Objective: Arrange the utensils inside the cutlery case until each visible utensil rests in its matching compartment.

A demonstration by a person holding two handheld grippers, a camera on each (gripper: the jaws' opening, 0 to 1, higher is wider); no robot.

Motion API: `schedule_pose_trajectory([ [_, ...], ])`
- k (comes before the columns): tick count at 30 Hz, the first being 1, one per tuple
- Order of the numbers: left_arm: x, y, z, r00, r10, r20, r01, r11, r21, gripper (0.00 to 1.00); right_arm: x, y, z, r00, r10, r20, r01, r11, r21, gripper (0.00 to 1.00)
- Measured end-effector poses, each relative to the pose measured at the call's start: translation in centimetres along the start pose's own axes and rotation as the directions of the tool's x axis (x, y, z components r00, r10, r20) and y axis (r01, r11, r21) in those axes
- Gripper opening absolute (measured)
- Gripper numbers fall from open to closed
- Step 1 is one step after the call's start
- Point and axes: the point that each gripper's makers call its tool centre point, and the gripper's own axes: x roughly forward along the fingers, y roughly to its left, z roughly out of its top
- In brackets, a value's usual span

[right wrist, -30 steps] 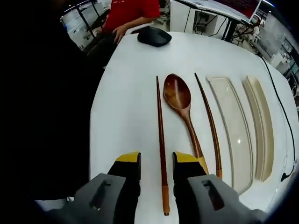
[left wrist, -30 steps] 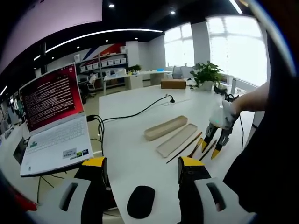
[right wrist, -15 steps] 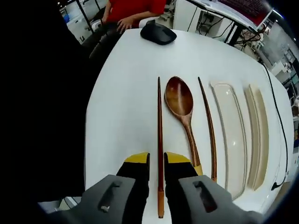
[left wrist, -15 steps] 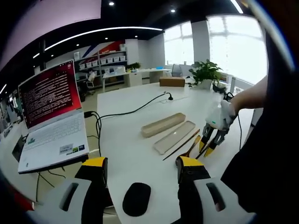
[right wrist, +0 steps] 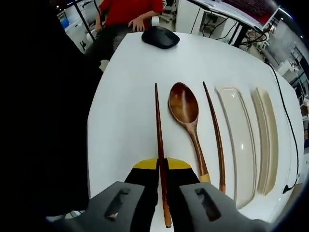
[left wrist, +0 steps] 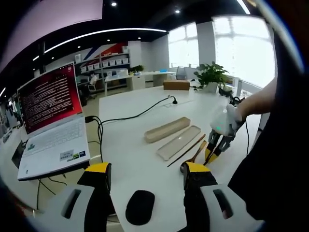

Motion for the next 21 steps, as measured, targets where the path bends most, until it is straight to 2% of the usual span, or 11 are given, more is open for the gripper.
schedule_pose_trajectory([
  [8,0.0,-0.2,0.0,1.0,-0.021,-0.021,0.021,1.0,0.016,0.6,0.2,0.0,-0.1,0.996,-0.017,-0.088,0.019,1.0,0.02,0.01],
  [10,0.1,-0.2,-0.2,0.999,-0.018,-0.038,0.019,1.0,0.016,0.61,0.2,0.1,-0.2,0.994,-0.029,-0.107,0.029,1.0,-0.003,0.01],
  [12,0.1,0.2,-0.3,0.999,-0.017,-0.03,0.018,0.999,0.029,0.6,0.3,0.2,-0.2,0.992,-0.036,-0.119,0.033,0.999,-0.026,0.01],
  [19,0.1,0.6,-0.6,0.999,-0.019,-0.028,0.02,0.999,0.029,0.6,0.4,0.0,-0.2,0.984,-0.031,-0.175,0.024,0.999,-0.041,0.01],
  [21,0.1,0.8,-0.9,0.999,-0.019,-0.033,0.02,0.999,0.031,0.6,0.4,0.0,-0.2,0.982,-0.024,-0.187,0.009,0.997,-0.081,0.01],
])
